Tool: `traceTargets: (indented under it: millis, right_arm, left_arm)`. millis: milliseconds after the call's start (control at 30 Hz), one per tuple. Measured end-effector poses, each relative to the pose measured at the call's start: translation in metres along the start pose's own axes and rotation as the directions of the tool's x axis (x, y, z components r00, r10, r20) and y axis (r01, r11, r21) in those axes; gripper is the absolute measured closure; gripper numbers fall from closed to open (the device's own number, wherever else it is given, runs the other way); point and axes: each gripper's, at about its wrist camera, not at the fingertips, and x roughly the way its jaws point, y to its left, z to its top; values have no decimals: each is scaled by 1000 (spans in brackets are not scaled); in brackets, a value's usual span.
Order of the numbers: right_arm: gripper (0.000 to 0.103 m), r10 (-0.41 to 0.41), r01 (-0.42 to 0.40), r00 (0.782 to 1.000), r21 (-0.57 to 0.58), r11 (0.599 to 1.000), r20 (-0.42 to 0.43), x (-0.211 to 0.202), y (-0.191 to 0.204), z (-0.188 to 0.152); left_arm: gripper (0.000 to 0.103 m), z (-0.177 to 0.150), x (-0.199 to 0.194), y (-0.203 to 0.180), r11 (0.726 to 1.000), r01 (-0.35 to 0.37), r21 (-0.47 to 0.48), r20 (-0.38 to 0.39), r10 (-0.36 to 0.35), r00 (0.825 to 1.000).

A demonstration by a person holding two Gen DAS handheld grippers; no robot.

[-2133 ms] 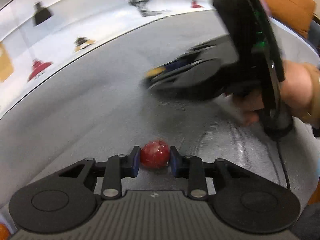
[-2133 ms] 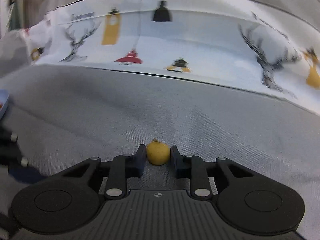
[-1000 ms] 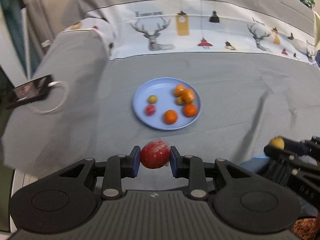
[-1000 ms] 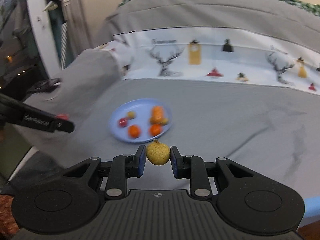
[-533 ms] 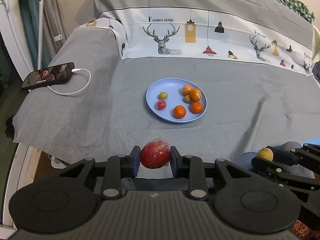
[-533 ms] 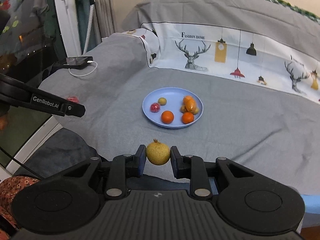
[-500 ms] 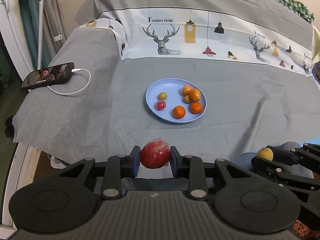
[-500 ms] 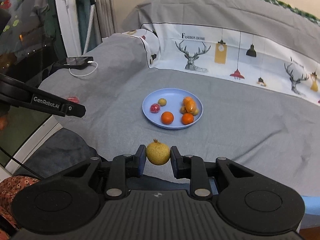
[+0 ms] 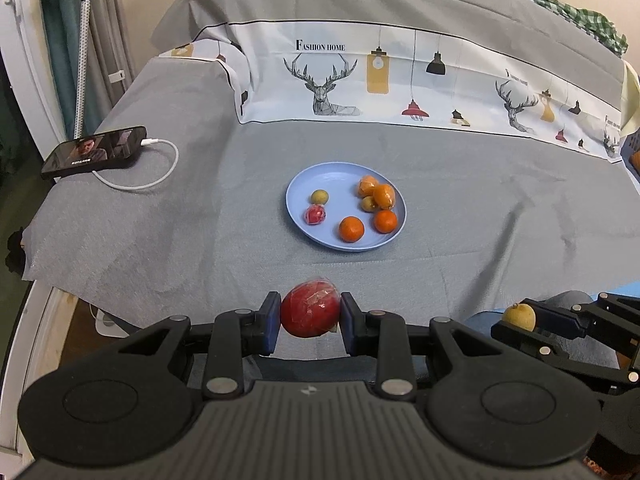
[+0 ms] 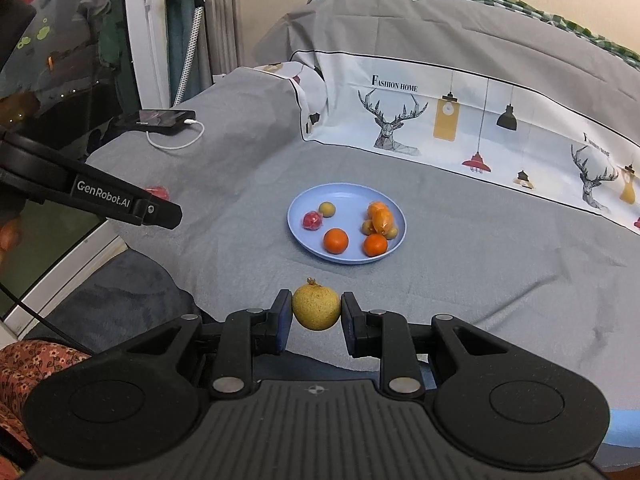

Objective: Organize fruits
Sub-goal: 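Carry the red fruit and yellow fruit over the blue plate with both tools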

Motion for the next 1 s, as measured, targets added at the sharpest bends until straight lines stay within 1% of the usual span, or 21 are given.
traceTargets:
  millis: [333,667,800,1000]
  right_arm:
    - [76,4,-3,999,26,1000,-34,13,-6,-1]
    - [76,15,-12,996,28,1000,-92,36,-9,-1]
    - [76,9,-5,995,38,999,-101,47,-15,3]
    - [76,-3,9,996,67,998,-93,68,-31,16]
  left_arm:
    - [69,2,19,1,1000,4,11,-40,-4,999]
    - [69,8,45,4,1000,8,14,-93,-7,996]
    - [69,17,57,4,1000,15,14,-111,-13,994]
    - [69,43,77,4,999,37,3,-116,-36,993]
